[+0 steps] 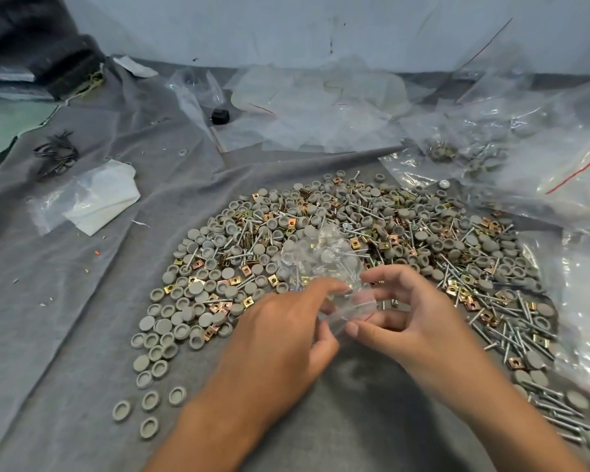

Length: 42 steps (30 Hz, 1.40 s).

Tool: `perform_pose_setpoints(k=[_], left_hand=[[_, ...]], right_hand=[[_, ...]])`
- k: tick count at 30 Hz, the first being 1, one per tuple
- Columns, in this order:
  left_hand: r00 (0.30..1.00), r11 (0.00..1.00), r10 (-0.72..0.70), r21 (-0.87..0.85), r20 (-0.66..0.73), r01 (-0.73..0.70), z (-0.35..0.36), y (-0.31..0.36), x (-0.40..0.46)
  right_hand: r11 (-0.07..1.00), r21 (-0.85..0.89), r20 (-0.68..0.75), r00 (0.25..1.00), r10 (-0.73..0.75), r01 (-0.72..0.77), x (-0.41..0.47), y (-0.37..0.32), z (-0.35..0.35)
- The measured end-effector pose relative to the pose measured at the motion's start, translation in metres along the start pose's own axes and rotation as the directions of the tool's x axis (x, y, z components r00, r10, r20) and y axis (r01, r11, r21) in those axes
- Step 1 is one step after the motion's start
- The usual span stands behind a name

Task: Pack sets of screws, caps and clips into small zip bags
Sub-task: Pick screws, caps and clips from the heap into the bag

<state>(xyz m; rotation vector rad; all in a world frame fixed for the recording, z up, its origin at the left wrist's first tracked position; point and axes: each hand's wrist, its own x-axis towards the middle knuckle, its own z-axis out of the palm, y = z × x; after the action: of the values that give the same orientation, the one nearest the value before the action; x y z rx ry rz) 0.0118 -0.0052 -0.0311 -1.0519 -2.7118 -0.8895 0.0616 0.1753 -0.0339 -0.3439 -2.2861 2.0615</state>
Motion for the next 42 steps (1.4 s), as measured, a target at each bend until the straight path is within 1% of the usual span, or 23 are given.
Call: perform_pose_setpoints(k=[3, 5, 6, 8, 10, 11, 12, 13, 15, 16, 18, 19, 21, 24, 26, 28, 30, 32, 35, 37, 39, 40, 42], left_hand=[[0.995, 1.0, -0.001, 0.0, -0.102, 0.001, -0.001, -0.002, 0.0], [0.98, 0.996, -0.078, -0.047, -0.186, 0.071, -0.007, -0.009, 0.002], [0.962, 0.992, -0.109, -0.085, -0.249, 0.091, -0.012, -0.012, 0.003], [0.912, 0.989, -0.113, -0.131, -0.395, 0.066, -0.021, -0.019, 0.007], [0.866, 0.995, -0.086, -0.094, -0.492, 0.045, -0.028, -0.023, 0.009], [0.85, 0.996, -0.087, -0.066, -0.52, 0.061, -0.031, -0.026, 0.009], [0.834, 0.995, -0.1, -0.042, -0.542, 0.092, -0.034, -0.03, 0.009], [0.818, 0.992, -0.116, -0.019, -0.563, 0.127, -0.037, -0.034, 0.009], [0.79, 0.984, -0.13, 0.018, -0.599, 0.176, -0.043, -0.041, 0.01], [0.788, 0.981, -0.125, 0.045, -0.603, 0.19, -0.046, -0.044, 0.01], [0.813, 0.981, -0.109, 0.069, -0.572, 0.179, -0.044, -0.044, 0.011], [0.828, 0.984, -0.111, 0.055, -0.55, 0.169, -0.041, -0.043, 0.011], [0.872, 0.988, -0.15, -0.036, -0.466, 0.15, -0.036, -0.037, 0.012], [0.957, 0.985, -0.049, 0.147, -0.286, 0.094, -0.024, -0.026, 0.008], [0.968, 0.985, -0.104, 0.113, -0.227, 0.132, -0.021, -0.02, 0.007], [0.967, 0.987, -0.137, 0.049, -0.213, 0.151, -0.023, -0.013, 0.008], [0.971, 0.986, -0.158, 0.021, -0.181, 0.165, -0.022, -0.012, 0.01], [0.972, 0.982, -0.183, 0.008, -0.144, 0.186, -0.023, -0.014, 0.012], [0.973, 0.977, -0.208, 0.034, -0.099, 0.212, -0.022, -0.016, 0.011], [0.974, 0.975, -0.209, 0.058, -0.091, 0.215, -0.021, -0.015, 0.011], [0.975, 0.976, -0.199, 0.071, -0.101, 0.206, -0.02, -0.014, 0.012], [0.975, 0.976, -0.199, 0.07, -0.099, 0.206, -0.019, -0.013, 0.012], [0.978, 0.978, -0.193, 0.068, -0.085, 0.199, -0.019, -0.011, 0.012]], right_hand=[[0.999, -0.026, -0.012, 1.0, -0.023, 0.023, 0.0, 0.0, 0.005], [0.997, -0.057, -0.026, 0.999, -0.046, 0.044, 0.001, -0.002, 0.005], [0.996, -0.074, -0.028, 0.998, -0.058, 0.056, 0.002, -0.003, 0.005], [0.989, -0.116, 0.002, 0.996, -0.093, 0.092, 0.005, -0.004, 0.005], [0.958, -0.234, 0.038, 0.987, -0.159, 0.164, 0.007, -0.003, 0.007], [0.913, -0.349, 0.043, 0.977, -0.211, 0.212, 0.009, 0.0, 0.007], [0.837, -0.486, 0.05, 0.964, -0.261, 0.252, 0.012, 0.002, 0.008], [0.745, -0.611, 0.06, 0.953, -0.296, 0.269, 0.015, 0.005, 0.009], [0.574, -0.774, 0.081, 0.941, -0.328, 0.267, 0.022, 0.009, 0.011], [0.503, -0.821, 0.09, 0.932, -0.352, 0.269, 0.025, 0.011, 0.013], [0.403, -0.869, 0.116, 0.91, -0.399, 0.287, 0.03, 0.015, 0.014], [0.369, -0.88, 0.133, 0.901, -0.412, 0.298, 0.031, 0.016, 0.014], [0.336, -0.891, 0.148, 0.894, -0.423, 0.306, 0.034, 0.018, 0.012], [0.341, -0.886, 0.148, 0.889, -0.433, 0.314, 0.037, 0.02, 0.011], [0.36, -0.873, 0.145, 0.88, -0.453, 0.329, 0.037, 0.02, 0.012], [0.375, -0.864, 0.14, 0.876, -0.461, 0.336, 0.036, 0.02, 0.013], [0.422, -0.839, 0.128, 0.878, -0.462, 0.344, 0.037, 0.018, 0.013], [0.519, -0.787, 0.084, 0.891, -0.447, 0.334, 0.037, 0.014, 0.012], [0.733, -0.612, 0.001, 0.927, -0.374, 0.296, 0.032, 0.001, 0.011], [0.791, -0.497, 0.0, 0.912, -0.411, 0.356, 0.024, -0.012, 0.013], [0.765, -0.471, 0.056, 0.88, -0.471, 0.439, 0.014, -0.023, 0.02], [0.728, -0.494, 0.093, 0.862, -0.498, 0.474, 0.01, -0.026, 0.024], [0.616, -0.587, 0.157, 0.821, -0.549, 0.525, 0.004, -0.027, 0.031]])
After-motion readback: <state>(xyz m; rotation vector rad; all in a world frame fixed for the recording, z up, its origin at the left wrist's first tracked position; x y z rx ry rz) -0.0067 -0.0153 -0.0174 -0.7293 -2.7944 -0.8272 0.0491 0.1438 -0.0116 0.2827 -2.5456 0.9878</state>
